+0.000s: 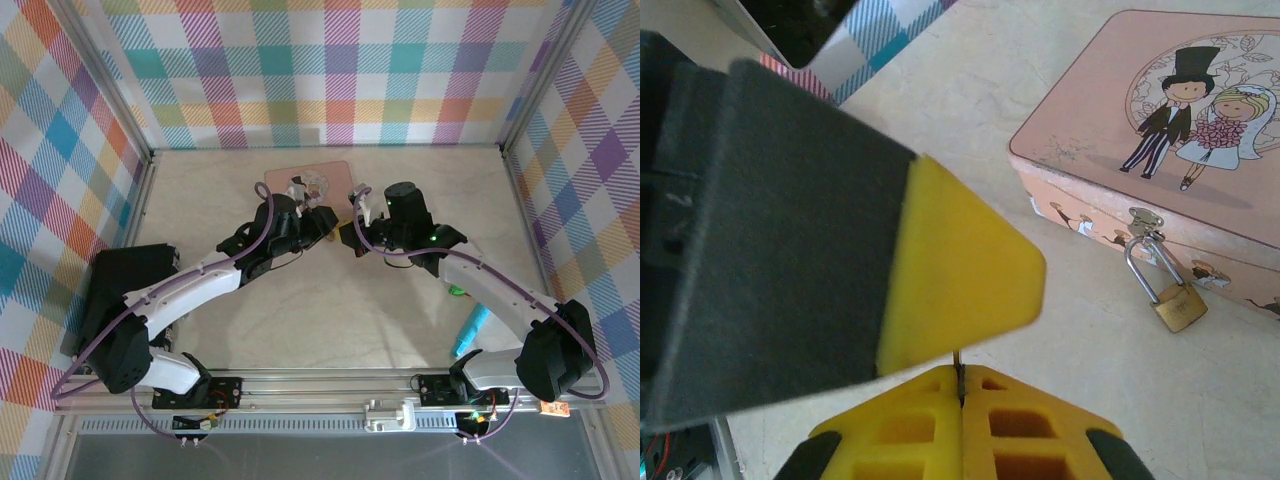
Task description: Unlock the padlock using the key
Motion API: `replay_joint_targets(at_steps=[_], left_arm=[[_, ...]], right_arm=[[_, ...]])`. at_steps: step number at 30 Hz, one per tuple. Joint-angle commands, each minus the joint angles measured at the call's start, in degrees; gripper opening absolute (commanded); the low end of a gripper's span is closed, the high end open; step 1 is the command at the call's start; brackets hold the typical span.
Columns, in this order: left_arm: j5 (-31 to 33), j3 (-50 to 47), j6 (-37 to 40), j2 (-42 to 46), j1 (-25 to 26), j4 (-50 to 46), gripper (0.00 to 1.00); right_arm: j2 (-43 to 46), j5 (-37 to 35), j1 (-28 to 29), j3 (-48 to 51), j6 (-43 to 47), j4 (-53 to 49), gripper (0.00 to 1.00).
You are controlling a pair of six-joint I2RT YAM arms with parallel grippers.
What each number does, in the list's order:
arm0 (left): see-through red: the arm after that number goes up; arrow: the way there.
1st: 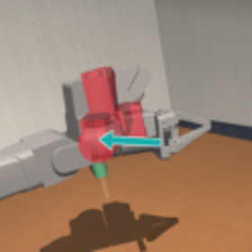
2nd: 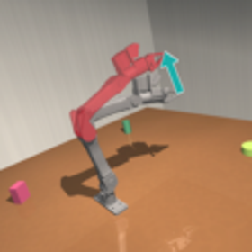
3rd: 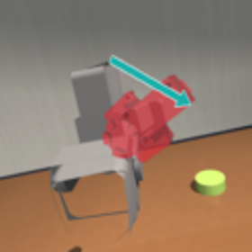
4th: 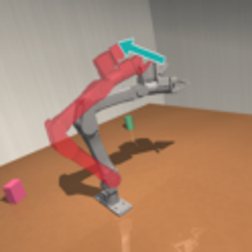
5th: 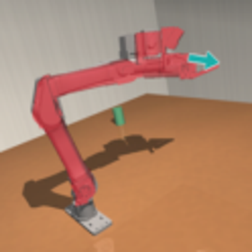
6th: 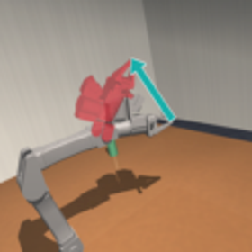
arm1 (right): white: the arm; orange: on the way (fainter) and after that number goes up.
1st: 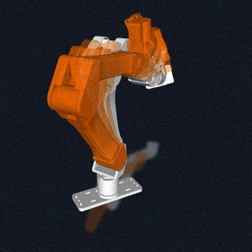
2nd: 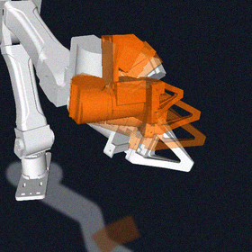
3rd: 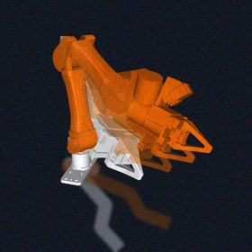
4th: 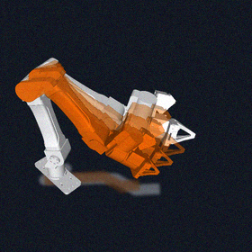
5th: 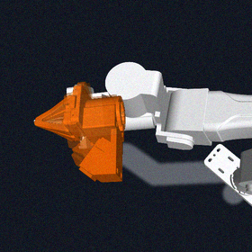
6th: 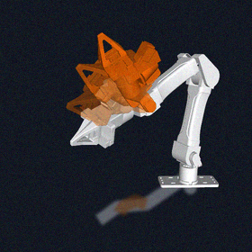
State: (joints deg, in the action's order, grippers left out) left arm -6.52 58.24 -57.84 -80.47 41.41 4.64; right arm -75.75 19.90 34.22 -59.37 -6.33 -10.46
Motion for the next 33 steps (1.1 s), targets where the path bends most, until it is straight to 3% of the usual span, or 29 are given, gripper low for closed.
replay_joint_targets(at_steps=[1, 12, 13, 19, 24, 33], left_arm=[[-0.8, 2.1, -0.7, -0.6, 0.7, 1.2, 0.3], [1.4, 1.8, 1.9, -1.2, 0.7, 0.1, 0.0], [1.8, 1.6, 2.7, -1.2, 0.7, 0.5, 0.0], [2.8, -1.2, 6.9, -0.4, 0.7, 7.3, 0.0], [-0.1, -3.0, 11.3, 0.5, 0.1, 14.4, 0.0], [-6.0, -9.8, 15.5, 2.4, -0.3, 32.8, 0.0]], right_arm=[[-0.6, -0.1, 0.4, -1.9, 1.6, 0.3, 0.0], [0.5, 0.1, 0.5, -2.1, 1.6, 0.1, 0.0], [0.9, 0.1, 0.4, -2.2, 1.1, 0.2, 0.0], [4.6, 2.8, -2.2, -1.7, -3.8, 0.9, 0.28], [7.0, 7.7, -7.1, 0.8, -12.2, 5.2, 0.39], [5.7, 20.8, -12.6, 9.5, -30.0, 25.3, 0.43]])
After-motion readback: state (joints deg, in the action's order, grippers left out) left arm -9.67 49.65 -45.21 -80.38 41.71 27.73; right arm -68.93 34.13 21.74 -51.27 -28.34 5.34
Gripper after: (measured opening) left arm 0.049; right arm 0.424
